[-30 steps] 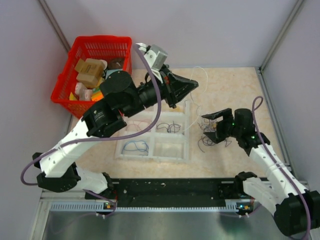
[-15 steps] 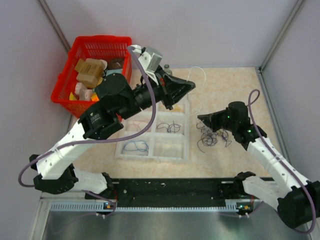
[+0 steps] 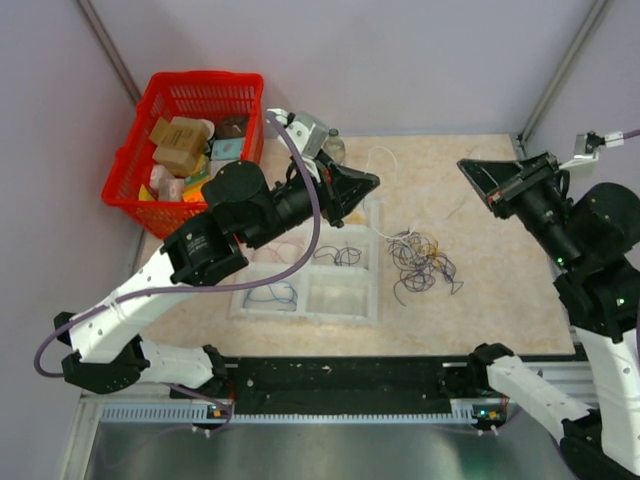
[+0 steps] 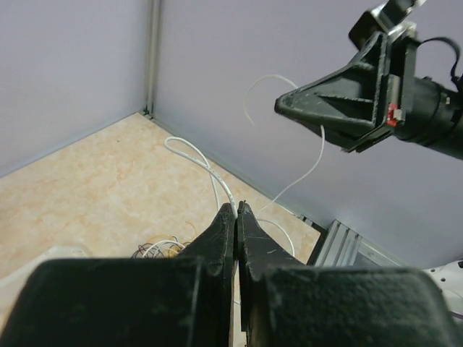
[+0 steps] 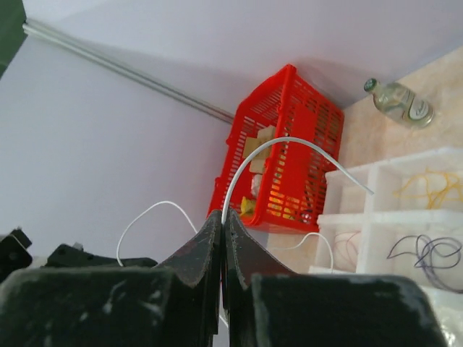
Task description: Untangle the cables
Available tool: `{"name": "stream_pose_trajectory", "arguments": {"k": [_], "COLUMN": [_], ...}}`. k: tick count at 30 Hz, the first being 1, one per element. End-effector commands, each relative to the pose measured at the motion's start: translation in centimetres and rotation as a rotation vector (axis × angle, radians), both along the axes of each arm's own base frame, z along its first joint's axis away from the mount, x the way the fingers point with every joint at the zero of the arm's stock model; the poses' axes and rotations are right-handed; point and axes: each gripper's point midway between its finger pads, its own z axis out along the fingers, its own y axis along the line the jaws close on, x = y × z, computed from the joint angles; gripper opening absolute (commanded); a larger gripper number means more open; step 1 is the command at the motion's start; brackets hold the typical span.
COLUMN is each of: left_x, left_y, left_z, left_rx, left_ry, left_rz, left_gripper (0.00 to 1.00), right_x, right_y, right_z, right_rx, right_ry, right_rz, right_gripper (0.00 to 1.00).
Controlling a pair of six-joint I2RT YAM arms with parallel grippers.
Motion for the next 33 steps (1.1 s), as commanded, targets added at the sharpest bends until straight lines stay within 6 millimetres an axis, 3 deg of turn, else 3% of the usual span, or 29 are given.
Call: {"name": "stream_pose_trajectory", "arguments": {"k": [1, 6, 12, 17, 20, 25, 29, 33], "left_x": [-0.5, -2.2, -4.9, -6.1, -6.5, -6.2, -6.0, -5.0], "left_y": [0.3, -3.3, -8.2, -11.5, -12.4, -13.0, -13.0, -12.1], "left_z": [1.0, -2.9, -8.6, -16.9, -21.4, -27.9, -32.5, -36.2], "left_rx": [-0.035, 0.047, 0.081, 0.169, 0.246, 0.329, 0.411, 0.491], "left_ry": [-0.023, 0.069, 0.246, 0.386, 0.402, 0.481, 0.549, 0.583], "left_rz": [-0.021, -0.197, -0.448, -0.519, -0.478, -0.447, -0.419, -0.336], "left_gripper": [0.0, 0.0, 0.0, 0.0, 0.0, 0.0, 0.0, 0.0], "right_x": [-0.1, -1.4, -3.2, -4.8, -5.6, -6.2, -6.6, -6.9], "right_y": [0.8, 0.8, -1.7, -5.2, -5.7, -3.9, -3.8, -1.5], "right_z": [-3.4, -8.4, -14.5, -18.8, -23.4, -30.1, -32.9, -35.3], "right_rx": [-0.267, -0.401, -0.465, -0.491, -0.471, -0.403, -0.401, -0.331], "right_ry": [-0.001, 0.025, 0.152, 0.295, 0.425, 0.579, 0.63, 0.678], "right_rz": [0.086, 0.156, 0.086, -0.066, -0.093, -0.019, -0.005, 0.099], "right_gripper": [0.0, 0.0, 0.0, 0.0, 0.0, 0.0, 0.0, 0.0]}}
